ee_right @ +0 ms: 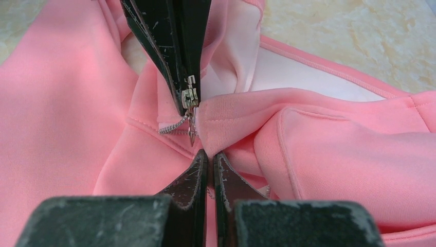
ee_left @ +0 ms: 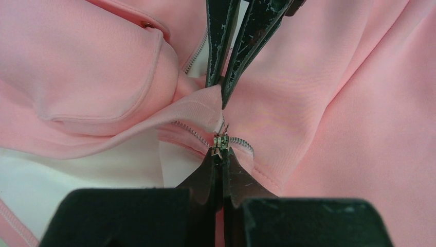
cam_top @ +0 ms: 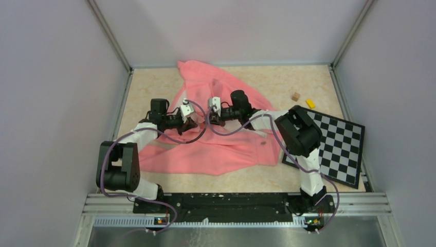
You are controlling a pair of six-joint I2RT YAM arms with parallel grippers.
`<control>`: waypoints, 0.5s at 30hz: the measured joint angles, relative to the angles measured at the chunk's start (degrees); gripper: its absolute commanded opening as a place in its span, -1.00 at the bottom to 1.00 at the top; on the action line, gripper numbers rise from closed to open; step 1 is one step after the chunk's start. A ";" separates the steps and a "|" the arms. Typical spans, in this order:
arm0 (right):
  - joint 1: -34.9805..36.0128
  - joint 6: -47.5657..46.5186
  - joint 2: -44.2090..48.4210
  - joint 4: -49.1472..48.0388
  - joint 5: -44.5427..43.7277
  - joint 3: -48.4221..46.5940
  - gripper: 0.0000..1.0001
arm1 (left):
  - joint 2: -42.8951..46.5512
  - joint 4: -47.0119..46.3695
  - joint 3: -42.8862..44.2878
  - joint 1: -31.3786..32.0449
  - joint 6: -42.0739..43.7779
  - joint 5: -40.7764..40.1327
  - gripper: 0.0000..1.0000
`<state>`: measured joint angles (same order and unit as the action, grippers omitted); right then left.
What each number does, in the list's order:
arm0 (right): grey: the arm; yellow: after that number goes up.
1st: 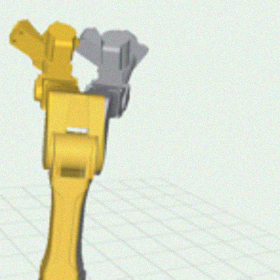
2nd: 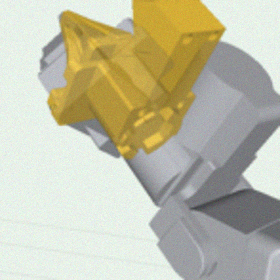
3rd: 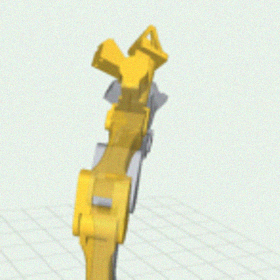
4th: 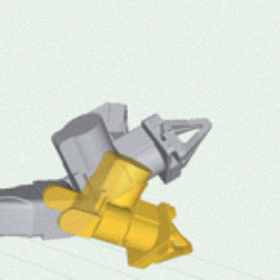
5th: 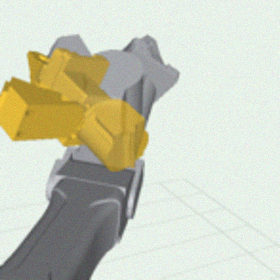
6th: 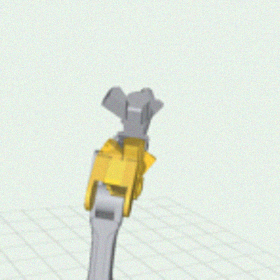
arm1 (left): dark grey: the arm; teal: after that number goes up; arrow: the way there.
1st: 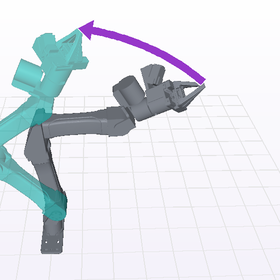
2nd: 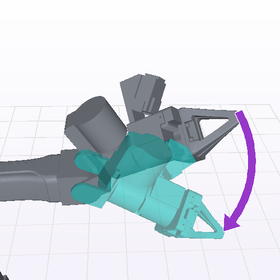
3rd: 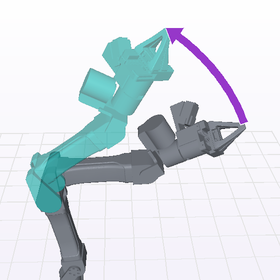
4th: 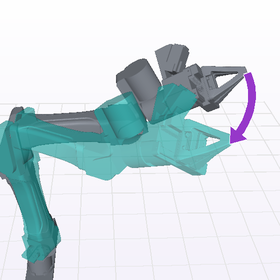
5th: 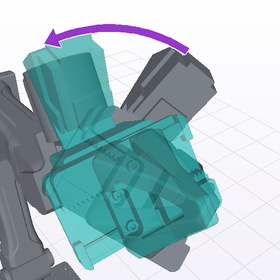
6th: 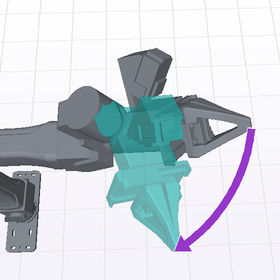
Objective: Zip up the jacket
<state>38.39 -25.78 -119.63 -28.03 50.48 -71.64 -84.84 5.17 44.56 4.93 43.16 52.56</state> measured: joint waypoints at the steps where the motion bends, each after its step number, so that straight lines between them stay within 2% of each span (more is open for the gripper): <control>1: 0.00 0.07 0.00 -0.15 0.00 0.00 -1.00 | -0.04 0.00 0.00 -0.02 0.00 0.15 -1.00; 15: 0.22 0.28 0.00 -1.11 0.20 0.00 -1.00 | -1.14 0.02 0.04 -0.02 0.00 0.81 -1.00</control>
<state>38.61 -25.50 -119.63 -29.15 50.68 -71.64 -85.97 5.19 44.60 4.91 43.16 53.36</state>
